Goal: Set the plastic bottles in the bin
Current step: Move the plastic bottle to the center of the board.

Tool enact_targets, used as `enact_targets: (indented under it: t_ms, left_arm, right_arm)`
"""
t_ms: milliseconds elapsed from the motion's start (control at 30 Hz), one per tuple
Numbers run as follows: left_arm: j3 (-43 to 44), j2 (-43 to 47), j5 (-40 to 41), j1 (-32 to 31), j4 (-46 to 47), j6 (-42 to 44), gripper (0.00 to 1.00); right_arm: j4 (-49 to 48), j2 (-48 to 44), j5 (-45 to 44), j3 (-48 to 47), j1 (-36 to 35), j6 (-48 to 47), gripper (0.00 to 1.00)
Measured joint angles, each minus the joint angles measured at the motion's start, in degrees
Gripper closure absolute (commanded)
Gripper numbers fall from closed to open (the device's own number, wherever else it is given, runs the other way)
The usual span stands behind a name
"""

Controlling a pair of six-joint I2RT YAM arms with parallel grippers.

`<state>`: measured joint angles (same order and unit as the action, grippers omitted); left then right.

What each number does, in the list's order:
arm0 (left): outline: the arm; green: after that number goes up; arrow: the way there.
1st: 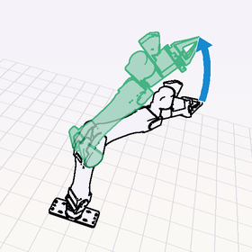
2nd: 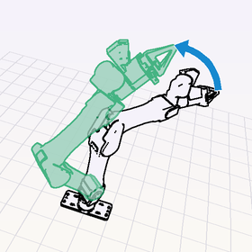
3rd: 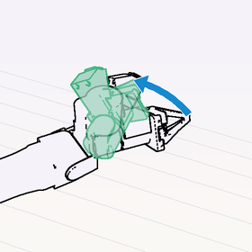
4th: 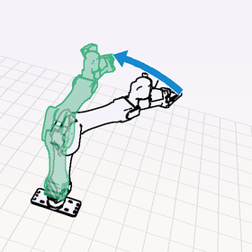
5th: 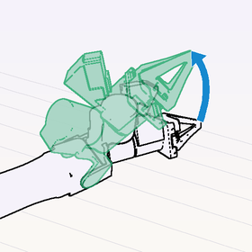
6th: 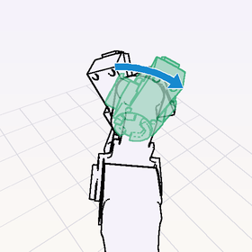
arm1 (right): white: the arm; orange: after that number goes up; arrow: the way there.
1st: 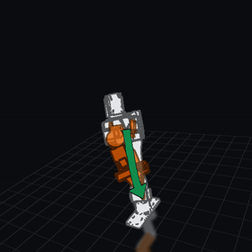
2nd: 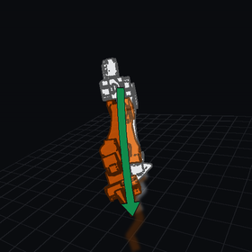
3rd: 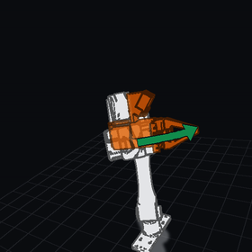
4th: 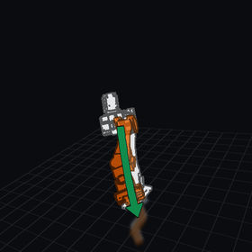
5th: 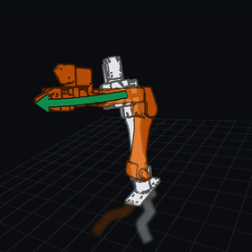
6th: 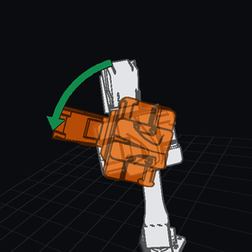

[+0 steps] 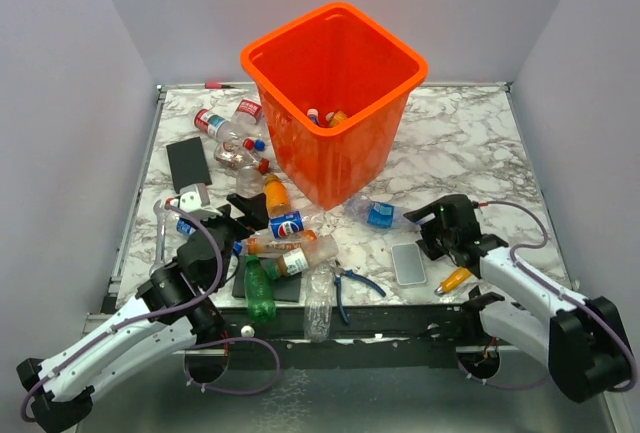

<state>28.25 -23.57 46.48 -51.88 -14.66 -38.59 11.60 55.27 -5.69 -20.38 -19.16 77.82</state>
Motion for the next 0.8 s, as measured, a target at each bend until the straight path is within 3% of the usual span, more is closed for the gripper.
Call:
enact_targets:
  t_ms: [167,333,433,633,800]
  left_arm:
    - [0.0,1.7,0.0,0.0,0.0,0.0,0.01]
    - [0.0,2.0,0.0,0.0,0.0,0.0,0.01]
    - [0.0,2.1,0.0,0.0,0.0,0.0,0.01]
    - [0.0,2.5,0.0,0.0,0.0,0.0,0.01]
    - [0.0,2.9,0.0,0.0,0.0,0.1,0.01]
  right_arm:
    - [-5.0,7.3,-0.5,-0.9,0.0,2.8,0.25]
    - [-8.7,12.8,-2.2,-2.5,0.0,2.3,0.51]
    - [-9.2,16.0,-3.5,-4.4,0.0,0.1,0.61]
    - [-7.7,17.9,-6.7,-8.3,0.1,-7.9,0.73]
    - [1.2,17.8,-11.9,-18.3,0.2,-22.4,0.72]
